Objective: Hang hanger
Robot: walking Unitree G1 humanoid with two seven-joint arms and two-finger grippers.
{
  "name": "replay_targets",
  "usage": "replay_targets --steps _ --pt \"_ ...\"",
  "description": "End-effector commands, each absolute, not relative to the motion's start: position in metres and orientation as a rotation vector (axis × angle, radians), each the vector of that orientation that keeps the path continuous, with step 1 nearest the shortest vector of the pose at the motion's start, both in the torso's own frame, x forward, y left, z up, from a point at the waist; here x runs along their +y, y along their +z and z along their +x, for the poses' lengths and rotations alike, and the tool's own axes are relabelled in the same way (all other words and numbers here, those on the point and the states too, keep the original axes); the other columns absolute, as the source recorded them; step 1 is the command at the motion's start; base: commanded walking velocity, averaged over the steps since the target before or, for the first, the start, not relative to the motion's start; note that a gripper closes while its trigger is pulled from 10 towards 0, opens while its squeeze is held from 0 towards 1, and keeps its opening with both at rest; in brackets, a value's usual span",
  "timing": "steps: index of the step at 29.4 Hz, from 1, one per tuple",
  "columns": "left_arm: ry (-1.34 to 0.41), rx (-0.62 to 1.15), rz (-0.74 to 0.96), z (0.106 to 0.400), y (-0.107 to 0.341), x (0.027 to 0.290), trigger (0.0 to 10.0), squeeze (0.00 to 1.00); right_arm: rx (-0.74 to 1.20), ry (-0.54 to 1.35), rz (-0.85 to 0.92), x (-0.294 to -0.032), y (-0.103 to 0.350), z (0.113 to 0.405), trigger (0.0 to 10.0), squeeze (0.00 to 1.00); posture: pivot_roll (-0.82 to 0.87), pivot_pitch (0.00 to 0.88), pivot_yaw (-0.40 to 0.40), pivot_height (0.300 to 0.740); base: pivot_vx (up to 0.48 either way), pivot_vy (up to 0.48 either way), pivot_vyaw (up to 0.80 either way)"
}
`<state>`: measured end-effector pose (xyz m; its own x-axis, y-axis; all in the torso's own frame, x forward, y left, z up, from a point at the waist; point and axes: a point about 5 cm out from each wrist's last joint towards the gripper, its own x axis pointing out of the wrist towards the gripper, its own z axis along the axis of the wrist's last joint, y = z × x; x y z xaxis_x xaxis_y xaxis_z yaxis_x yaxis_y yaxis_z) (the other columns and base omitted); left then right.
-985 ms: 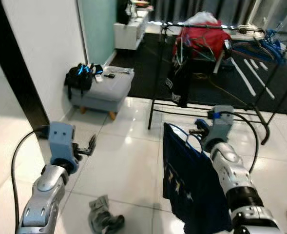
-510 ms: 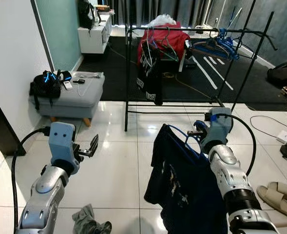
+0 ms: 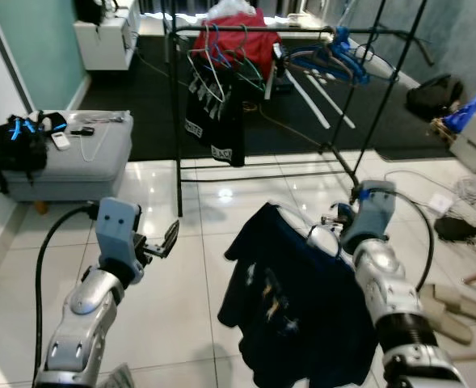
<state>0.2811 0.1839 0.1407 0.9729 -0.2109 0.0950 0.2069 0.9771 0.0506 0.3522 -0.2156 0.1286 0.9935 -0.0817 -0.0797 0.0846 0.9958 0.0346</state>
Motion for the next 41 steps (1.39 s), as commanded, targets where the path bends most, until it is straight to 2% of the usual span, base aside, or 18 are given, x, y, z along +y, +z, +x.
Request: replay_targets --steps 1,15,41 --pt "-0.211 -0.085 0.035 0.2789 0.1366 0.1867 10.0 0.0 0.062 -0.081 0.047 -0.2123 0.1326 0.3545 10.0 0.0 0.0 0.0 -0.063 0.74 0.48 0.0 -0.8" --pt "-0.216 -0.09 0.039 0.277 0.1376 0.1865 10.0 0.0 0.059 -0.095 0.055 -0.2132 0.1336 0.3555 10.0 0.0 0.0 0.0 -0.057 0.74 0.48 0.0 -0.8" --pt "-0.225 -0.096 0.047 0.2804 0.1427 0.1803 10.0 0.0 0.03 -0.053 0.082 -0.2113 0.1362 0.3552 10.0 0.0 -0.01 0.0 -0.052 0.74 0.48 0.0 0.0"
